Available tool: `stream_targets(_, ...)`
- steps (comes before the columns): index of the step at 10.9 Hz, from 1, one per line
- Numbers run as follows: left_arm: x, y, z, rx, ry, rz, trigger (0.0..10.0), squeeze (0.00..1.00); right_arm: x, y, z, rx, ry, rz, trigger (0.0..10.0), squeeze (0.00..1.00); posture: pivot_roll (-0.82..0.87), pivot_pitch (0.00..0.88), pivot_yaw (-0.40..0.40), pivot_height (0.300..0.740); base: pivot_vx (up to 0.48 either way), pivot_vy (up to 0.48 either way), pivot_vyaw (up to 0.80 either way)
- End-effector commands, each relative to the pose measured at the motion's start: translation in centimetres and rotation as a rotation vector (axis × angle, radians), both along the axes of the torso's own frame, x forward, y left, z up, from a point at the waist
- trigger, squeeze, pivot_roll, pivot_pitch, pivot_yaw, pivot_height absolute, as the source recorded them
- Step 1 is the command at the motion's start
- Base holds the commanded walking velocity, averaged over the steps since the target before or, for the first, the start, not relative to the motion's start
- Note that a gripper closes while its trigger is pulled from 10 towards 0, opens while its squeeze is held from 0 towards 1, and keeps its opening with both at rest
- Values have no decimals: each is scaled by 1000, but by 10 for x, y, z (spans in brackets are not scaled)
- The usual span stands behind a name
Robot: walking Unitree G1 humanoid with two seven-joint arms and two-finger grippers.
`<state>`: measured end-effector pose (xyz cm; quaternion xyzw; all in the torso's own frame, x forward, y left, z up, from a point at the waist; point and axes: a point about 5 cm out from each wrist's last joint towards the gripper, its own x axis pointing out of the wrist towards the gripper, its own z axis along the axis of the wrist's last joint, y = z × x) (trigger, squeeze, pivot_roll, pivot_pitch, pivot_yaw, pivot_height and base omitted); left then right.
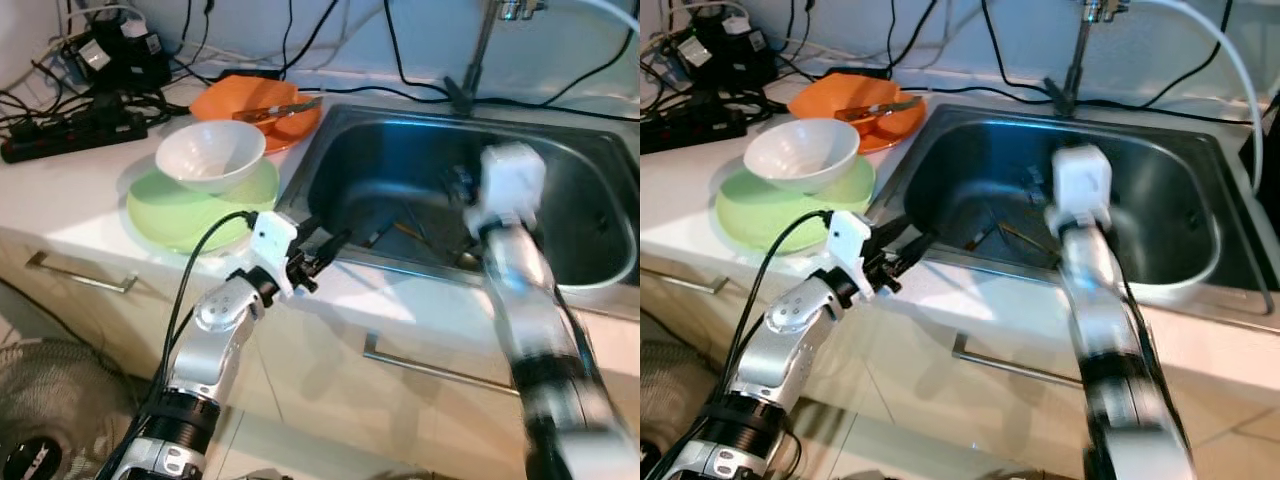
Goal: Kitchen organization
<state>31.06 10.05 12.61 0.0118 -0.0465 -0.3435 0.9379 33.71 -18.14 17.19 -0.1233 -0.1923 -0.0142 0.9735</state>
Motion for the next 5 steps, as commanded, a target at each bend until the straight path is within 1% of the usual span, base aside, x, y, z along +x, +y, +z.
stream_targets(1, -2, 4, -15, 27, 56, 21, 10000, 0, -3, 3, 8, 14, -33, 13, 10000, 0, -30, 0, 52, 740, 0, 0, 0)
stream_targets(2, -2, 4, -17, 26, 51, 33, 10000, 0, -22, 2, -2, 11, -11, 10, 10000, 0, -35, 0, 53, 740, 0, 0, 0)
stream_targets(3, -2, 5, -17, 25, 48, 41, 10000, 0, -29, 4, -8, 35, 9, 16, 10000, 0, -42, 0, 55, 740, 0, 0, 0)
stream_targets(4, -3, 5, -18, 24, 42, 55, 10000, 0, -31, 7, -12, 42, 16, 32, 10000, 0, -45, 0, 56, 740, 0, 0, 0)
stream_targets(5, -2, 9, -17, 23, 15, 103, 10000, 0, -33, 15, -24, 74, 37, 42, 10000, 0, -40, 0, 53, 740, 0, 0, 0)
